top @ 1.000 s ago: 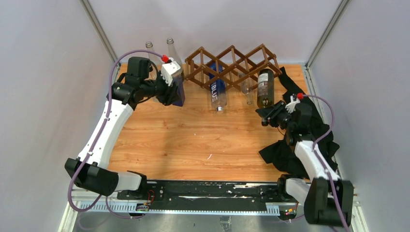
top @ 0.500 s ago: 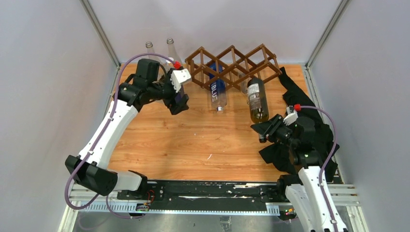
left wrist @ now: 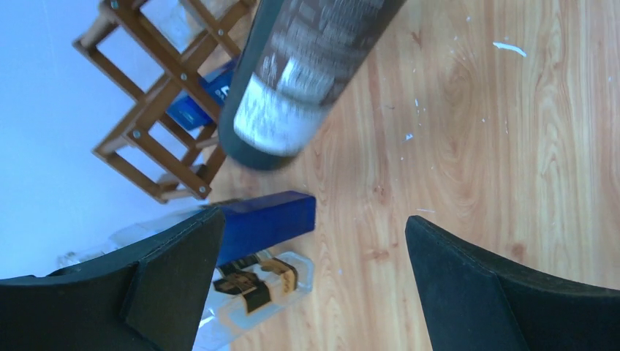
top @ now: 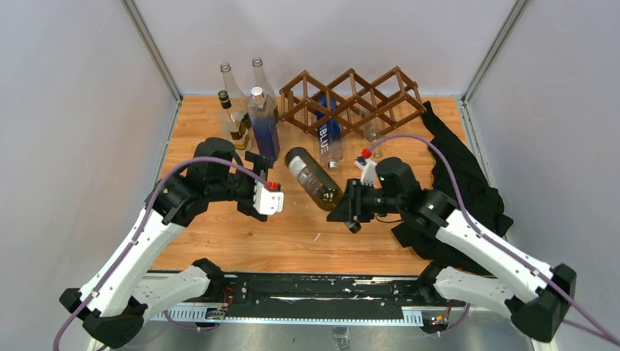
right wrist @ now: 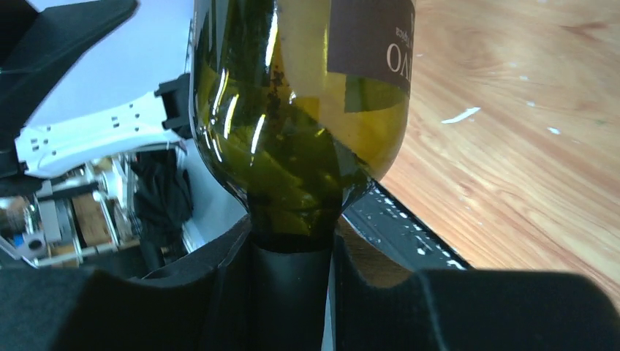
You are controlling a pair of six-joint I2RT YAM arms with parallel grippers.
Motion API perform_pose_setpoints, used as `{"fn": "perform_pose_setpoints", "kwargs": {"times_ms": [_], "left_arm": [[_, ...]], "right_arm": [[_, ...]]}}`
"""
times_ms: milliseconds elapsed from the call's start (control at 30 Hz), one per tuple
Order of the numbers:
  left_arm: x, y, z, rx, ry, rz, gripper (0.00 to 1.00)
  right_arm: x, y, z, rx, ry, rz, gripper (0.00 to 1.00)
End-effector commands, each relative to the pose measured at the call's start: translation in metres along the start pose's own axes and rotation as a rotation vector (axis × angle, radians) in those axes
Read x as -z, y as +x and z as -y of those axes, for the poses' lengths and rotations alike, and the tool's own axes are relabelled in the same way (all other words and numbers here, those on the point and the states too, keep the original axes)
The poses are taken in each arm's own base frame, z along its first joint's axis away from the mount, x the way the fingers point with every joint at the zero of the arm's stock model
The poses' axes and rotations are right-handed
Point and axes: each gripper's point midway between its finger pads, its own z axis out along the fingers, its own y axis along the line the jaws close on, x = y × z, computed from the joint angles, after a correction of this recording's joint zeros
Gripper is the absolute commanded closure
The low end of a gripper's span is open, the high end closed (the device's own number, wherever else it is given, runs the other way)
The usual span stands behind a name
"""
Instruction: Take the wine bottle off the wine rack
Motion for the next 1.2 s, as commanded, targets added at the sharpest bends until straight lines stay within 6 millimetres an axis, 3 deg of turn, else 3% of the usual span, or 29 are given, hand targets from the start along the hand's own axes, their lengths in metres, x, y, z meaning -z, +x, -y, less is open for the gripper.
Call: {"fn": "perform_pose_setpoints", "kwargs": {"times_ms": [0, 200, 433, 600, 700, 733, 800, 833, 867, 900, 967, 1167], "left_arm": [[0.002, -0.001, 0.019, -0.197, 0.032, 0.011, 0.0], [-0.003, -0.005, 0.042, -0.277, 0.048, 0.048, 0.0], [-0.008, 0.009, 0.048, -0.259, 0.043, -0.006, 0.0], [-0.013, 0.021, 0.06, -0.295, 0.069, -0.036, 0.03], [-0.016, 0.027, 0.06, -0.297, 0.075, -0.063, 0.17], [-0.016, 0.027, 0.059, -0.294, 0.074, -0.069, 0.26], [-0.016, 0.026, 0.055, -0.277, 0.067, -0.071, 0.52], [-0.016, 0.024, 0.051, -0.265, 0.055, -0.068, 0.66], [-0.015, 0.021, 0.046, -0.257, 0.027, -0.061, 0.82], [-0.016, 0.019, 0.042, -0.249, -0.001, -0.053, 0.92], [-0.014, 0.014, 0.033, -0.224, -0.068, -0.028, 1.0], [-0.006, -0.006, 0.014, 0.009, -0.21, 0.068, 1.0]], "right_arm": [[-0.01, -0.02, -0.066, 0.178, -0.116, 0.022, 1.0], [-0.05, -0.001, -0.11, 0.252, -0.16, -0.14, 1.0], [-0.072, 0.002, -0.154, 0.308, -0.232, -0.2, 1.0], [-0.078, 0.003, -0.165, 0.32, -0.244, -0.223, 1.0], [-0.078, 0.004, -0.165, 0.321, -0.244, -0.226, 1.0], [-0.078, 0.004, -0.163, 0.324, -0.238, -0.226, 0.97], [-0.076, 0.004, -0.16, 0.332, -0.224, -0.222, 0.81], [-0.075, 0.003, -0.158, 0.336, -0.22, -0.215, 0.67], [-0.072, 0.0, -0.156, 0.343, -0.209, -0.195, 0.44], [-0.068, -0.005, -0.154, 0.348, -0.201, -0.172, 0.32], [-0.061, -0.016, -0.151, 0.359, -0.178, -0.112, 0.14], [-0.018, -0.054, -0.148, 0.411, -0.162, 0.111, 0.07]]}}
